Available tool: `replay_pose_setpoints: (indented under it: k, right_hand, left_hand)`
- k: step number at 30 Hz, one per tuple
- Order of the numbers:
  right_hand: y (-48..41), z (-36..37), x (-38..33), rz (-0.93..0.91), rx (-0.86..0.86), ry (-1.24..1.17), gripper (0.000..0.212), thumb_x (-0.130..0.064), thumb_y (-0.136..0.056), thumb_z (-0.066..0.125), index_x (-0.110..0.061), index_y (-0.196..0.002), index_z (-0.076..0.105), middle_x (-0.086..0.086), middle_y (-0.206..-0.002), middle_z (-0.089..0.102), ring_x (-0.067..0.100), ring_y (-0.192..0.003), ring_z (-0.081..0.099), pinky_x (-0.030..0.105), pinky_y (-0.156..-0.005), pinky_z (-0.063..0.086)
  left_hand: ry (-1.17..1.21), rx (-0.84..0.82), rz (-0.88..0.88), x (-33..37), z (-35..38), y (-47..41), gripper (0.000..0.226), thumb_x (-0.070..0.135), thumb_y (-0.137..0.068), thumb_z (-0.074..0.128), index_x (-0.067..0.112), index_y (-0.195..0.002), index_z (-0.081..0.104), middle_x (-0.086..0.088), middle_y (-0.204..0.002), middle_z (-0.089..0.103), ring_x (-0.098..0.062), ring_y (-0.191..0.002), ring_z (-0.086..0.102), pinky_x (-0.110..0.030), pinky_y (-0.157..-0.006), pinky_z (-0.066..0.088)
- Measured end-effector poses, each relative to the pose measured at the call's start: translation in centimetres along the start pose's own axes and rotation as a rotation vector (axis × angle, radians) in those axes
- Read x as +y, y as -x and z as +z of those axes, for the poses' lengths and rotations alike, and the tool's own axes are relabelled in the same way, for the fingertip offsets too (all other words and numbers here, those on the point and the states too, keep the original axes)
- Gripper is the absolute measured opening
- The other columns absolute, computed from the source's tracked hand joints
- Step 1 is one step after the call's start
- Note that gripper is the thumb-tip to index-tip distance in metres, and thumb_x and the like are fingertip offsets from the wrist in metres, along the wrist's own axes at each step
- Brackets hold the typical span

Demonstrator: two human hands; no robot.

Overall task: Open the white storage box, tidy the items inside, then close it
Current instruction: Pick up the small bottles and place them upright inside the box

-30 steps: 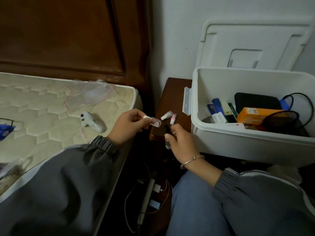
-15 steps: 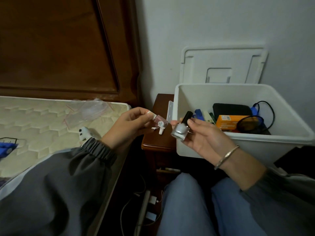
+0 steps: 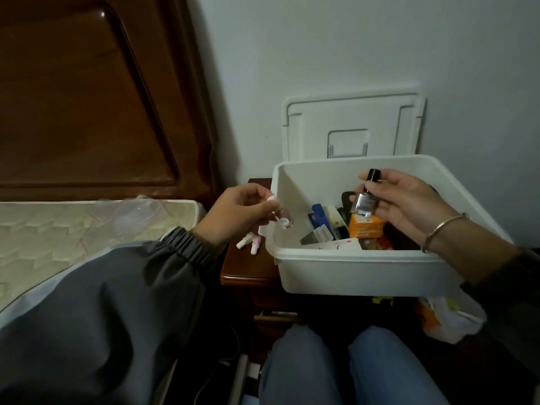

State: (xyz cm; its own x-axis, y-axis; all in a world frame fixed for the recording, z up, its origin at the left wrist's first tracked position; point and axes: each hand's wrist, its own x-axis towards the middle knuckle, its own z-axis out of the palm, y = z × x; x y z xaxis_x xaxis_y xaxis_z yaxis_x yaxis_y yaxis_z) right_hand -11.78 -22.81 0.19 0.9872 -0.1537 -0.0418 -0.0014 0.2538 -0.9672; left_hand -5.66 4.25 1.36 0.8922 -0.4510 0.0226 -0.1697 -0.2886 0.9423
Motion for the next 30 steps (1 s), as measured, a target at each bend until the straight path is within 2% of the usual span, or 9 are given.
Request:
replay_pose_setpoints:
  k: [4, 6, 8, 11, 14, 18, 22, 26, 30]
  right_hand:
    - [-4.1, -2.5, -0.3, -0.047, 0.076, 0.192, 0.014, -0.009, -0.087, 0.060, -0.016, -0.099, 0.064, 0.009, -0.099, 0.072, 0.019, -0.093, 0.071, 0.028, -0.076, 0.058]
    - [-6.2, -3.3, 0.1, -0.062, 0.110, 0.246, 0.014, -0.009, -0.086, 0.062, -0.017, -0.097, 0.064, 0.008, -0.100, 0.072, 0.019, -0.095, 0.070, 0.029, -0.081, 0.057]
    - [-8.0, -4.0, 1.0, -0.058, 0.158, 0.283, 0.015, -0.009, -0.084, 0.064, -0.019, -0.096, 0.064, 0.008, -0.101, 0.071, 0.017, -0.096, 0.068, 0.030, -0.085, 0.055]
    - [-9.8, -5.1, 2.4, -0.057, 0.215, 0.312, 0.017, -0.009, -0.083, 0.066, -0.020, -0.096, 0.063, 0.007, -0.102, 0.070, 0.018, -0.098, 0.066, 0.030, -0.085, 0.054]
    - [-10.6, -5.7, 3.2, -0.101, 0.254, 0.320, 0.015, -0.013, -0.083, 0.067, -0.022, -0.094, 0.064, 0.002, -0.097, 0.070, 0.013, -0.093, 0.065, 0.024, -0.078, 0.053]
    - [-10.7, -5.6, 3.8, -0.153, 0.291, 0.386, 0.019, -0.017, -0.082, 0.067, -0.017, -0.101, 0.064, -0.003, -0.090, 0.068, 0.007, -0.086, 0.064, 0.021, -0.076, 0.052]
    - [-10.6, -5.4, 3.8, -0.126, 0.280, 0.384, 0.021, -0.017, -0.082, 0.067, -0.016, -0.103, 0.064, 0.003, -0.094, 0.069, 0.012, -0.088, 0.065, 0.025, -0.078, 0.054]
    - [-10.5, -5.2, 3.7, -0.135, 0.270, 0.418, 0.024, -0.018, -0.083, 0.067, -0.013, -0.107, 0.065, 0.003, -0.096, 0.069, 0.015, -0.090, 0.065, 0.029, -0.078, 0.055]
    - [-10.4, -5.3, 3.5, -0.166, 0.278, 0.490, 0.027, -0.021, -0.083, 0.067, -0.014, -0.108, 0.065, -0.001, -0.094, 0.068, 0.010, -0.089, 0.064, 0.022, -0.078, 0.051]
  left_hand:
    - [-0.272, -0.024, 0.059, 0.0, 2.9, -6.4, 0.007, 0.023, -0.086, 0.067, 0.018, -0.082, 0.063, 0.013, -0.073, 0.072, 0.002, -0.071, 0.067, -0.015, -0.065, 0.052]
    - [-0.420, -0.037, 0.043, -0.5, 4.5, -9.9, 0.008, 0.028, -0.085, 0.067, 0.023, -0.081, 0.062, 0.014, -0.070, 0.068, 0.007, -0.064, 0.063, -0.009, -0.056, 0.046]
    - [-0.542, -0.062, 0.019, -1.4, 5.9, -13.2, 0.009, 0.027, -0.085, 0.068, 0.019, -0.084, 0.065, 0.011, -0.074, 0.067, 0.002, -0.067, 0.063, -0.007, -0.053, 0.045]
    - [-0.808, -0.101, 0.001, -3.4, 7.6, -17.3, 0.015, 0.026, -0.082, 0.071, 0.012, -0.085, 0.068, 0.007, -0.078, 0.064, -0.010, -0.076, 0.061, -0.016, -0.064, 0.045]
    - [-1.016, -0.151, -0.054, -5.2, 8.6, -19.9, 0.015, 0.026, -0.079, 0.074, 0.015, -0.080, 0.064, 0.006, -0.076, 0.057, -0.007, -0.068, 0.052, -0.017, -0.060, 0.036]
    - [-1.167, -0.248, -0.147, -7.0, 9.5, -22.1, 0.014, 0.015, -0.075, 0.076, 0.008, -0.085, 0.071, -0.007, -0.089, 0.068, -0.022, -0.080, 0.062, -0.029, -0.068, 0.049]
    - [-1.314, -0.305, -0.199, -8.2, 9.5, -23.3, 0.022, 0.014, -0.075, 0.077, 0.003, -0.092, 0.069, -0.013, -0.092, 0.070, -0.026, -0.083, 0.068, -0.032, -0.071, 0.055]
    - [-1.434, -0.298, -0.197, -9.3, 9.1, -23.6, 0.030, 0.019, -0.075, 0.076, 0.006, -0.100, 0.066, -0.010, -0.101, 0.067, -0.026, -0.091, 0.065, -0.030, -0.069, 0.050]
    - [-1.491, -0.269, -0.168, -10.1, 9.3, -23.7, 0.036, 0.025, -0.075, 0.077, 0.007, -0.104, 0.065, -0.010, -0.104, 0.066, -0.026, -0.095, 0.064, -0.029, -0.068, 0.043]
